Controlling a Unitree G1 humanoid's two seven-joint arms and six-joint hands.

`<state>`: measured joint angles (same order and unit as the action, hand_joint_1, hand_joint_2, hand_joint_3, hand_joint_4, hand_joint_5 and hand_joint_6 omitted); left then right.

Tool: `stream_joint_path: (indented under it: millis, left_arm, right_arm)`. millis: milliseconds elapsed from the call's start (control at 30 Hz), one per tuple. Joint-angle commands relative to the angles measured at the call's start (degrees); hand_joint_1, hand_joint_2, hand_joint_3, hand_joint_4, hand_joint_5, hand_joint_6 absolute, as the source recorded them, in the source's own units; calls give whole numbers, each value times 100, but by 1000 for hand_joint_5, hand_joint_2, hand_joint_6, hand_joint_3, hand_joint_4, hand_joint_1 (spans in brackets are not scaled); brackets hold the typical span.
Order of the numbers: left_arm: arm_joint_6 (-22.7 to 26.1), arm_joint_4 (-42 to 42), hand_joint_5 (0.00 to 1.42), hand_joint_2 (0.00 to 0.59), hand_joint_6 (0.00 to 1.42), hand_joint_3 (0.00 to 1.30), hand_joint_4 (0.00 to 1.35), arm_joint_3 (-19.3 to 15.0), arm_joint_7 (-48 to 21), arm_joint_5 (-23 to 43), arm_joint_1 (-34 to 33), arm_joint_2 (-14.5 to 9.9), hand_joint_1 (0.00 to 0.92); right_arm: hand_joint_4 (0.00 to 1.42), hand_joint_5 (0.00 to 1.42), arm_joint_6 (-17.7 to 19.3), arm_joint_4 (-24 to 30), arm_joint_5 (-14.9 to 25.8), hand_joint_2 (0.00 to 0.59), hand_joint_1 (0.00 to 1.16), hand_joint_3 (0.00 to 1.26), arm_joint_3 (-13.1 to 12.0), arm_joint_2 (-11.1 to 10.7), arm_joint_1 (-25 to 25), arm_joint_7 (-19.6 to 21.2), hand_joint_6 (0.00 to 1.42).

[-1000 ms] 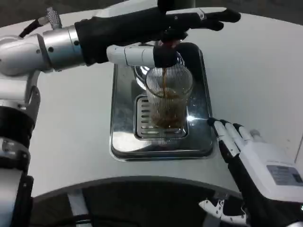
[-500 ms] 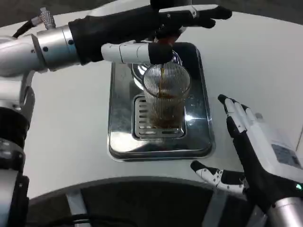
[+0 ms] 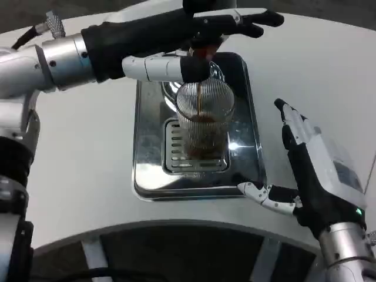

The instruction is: Grasp the cup under the faucet to collect the drink, then remove the cup.

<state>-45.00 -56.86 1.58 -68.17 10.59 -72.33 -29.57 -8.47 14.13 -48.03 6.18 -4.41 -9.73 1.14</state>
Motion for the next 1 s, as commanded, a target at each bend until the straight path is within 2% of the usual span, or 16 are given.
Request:
stream_joint_path:
  millis: [33,467,1000]
  left_arm:
    - [107,-89,59,33,0,97,0,134,-178,-270,373,-137,0]
    - [108,-87,60,32,0,98,0,132,-164,-265,416,-160,0]
    - [80,-160,60,32,0,98,0,137,-97,-295,398,-160,0]
  right_arm:
    - [0,0,-25,-290,236,211,710,0,48,-96,-202,109,0]
    - [0,0,-13,-1206,761,207,626,0,210,-207,-981,276,0]
    - [0,0,63,-2033,1150,198,580,0,364,-270,-1650,577,0]
